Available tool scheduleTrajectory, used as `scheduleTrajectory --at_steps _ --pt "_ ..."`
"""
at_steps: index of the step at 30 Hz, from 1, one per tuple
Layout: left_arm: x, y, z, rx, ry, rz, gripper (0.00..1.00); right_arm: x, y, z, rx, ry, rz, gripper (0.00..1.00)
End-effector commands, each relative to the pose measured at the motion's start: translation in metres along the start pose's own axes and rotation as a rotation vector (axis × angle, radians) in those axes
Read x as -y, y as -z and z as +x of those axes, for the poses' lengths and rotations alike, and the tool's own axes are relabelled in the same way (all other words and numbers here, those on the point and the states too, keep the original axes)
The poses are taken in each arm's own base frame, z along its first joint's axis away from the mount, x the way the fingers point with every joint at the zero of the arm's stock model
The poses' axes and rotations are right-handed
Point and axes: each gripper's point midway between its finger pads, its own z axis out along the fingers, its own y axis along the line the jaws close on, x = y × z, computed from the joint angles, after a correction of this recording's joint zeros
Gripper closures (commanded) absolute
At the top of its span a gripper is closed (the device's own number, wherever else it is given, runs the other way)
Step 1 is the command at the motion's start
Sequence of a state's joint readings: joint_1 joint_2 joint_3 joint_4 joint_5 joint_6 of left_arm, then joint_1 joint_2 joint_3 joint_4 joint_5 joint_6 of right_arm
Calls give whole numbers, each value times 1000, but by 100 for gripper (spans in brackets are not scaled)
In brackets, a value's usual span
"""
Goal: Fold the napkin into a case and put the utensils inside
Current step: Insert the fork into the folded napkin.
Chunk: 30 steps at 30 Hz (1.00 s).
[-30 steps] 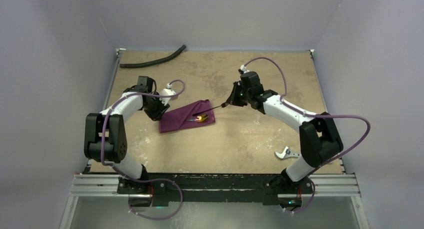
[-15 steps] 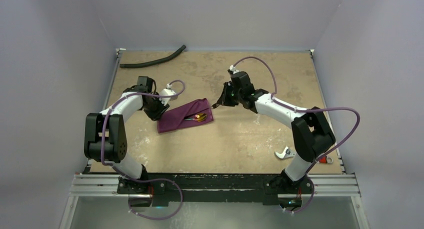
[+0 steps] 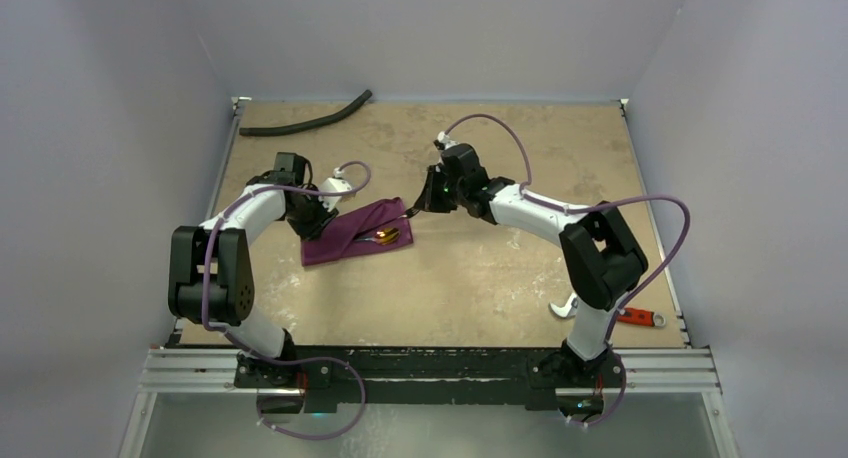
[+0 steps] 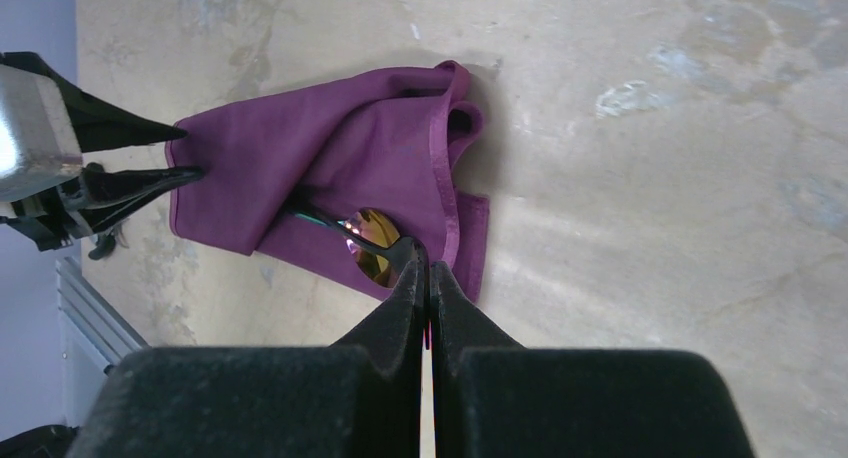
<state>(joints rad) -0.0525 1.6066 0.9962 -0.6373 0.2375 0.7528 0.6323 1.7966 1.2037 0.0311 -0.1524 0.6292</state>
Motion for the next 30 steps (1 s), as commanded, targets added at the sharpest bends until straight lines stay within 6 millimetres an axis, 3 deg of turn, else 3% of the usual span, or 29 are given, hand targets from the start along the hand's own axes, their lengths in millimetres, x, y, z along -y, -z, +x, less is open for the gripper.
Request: scheduleTrajectory --at_steps 1,8,15,19,30 --pt "-5 0 1 5 -22 -16 69 -26 -2 -16 41 19 -63 100" --pt "-7 3 5 -12 -35 -27 69 -20 -1 -6 20 14 -57 100" --pt "-25 41 -26 71 -5 -49 66 -13 0 6 9 -1 -60 100" --pt "-24 47 -28 69 -8 -14 66 -19 0 7 17 -4 -105 100" --pt "-57 25 48 -63 88 -8 68 -25 -9 15 -3 -55 -180 100"
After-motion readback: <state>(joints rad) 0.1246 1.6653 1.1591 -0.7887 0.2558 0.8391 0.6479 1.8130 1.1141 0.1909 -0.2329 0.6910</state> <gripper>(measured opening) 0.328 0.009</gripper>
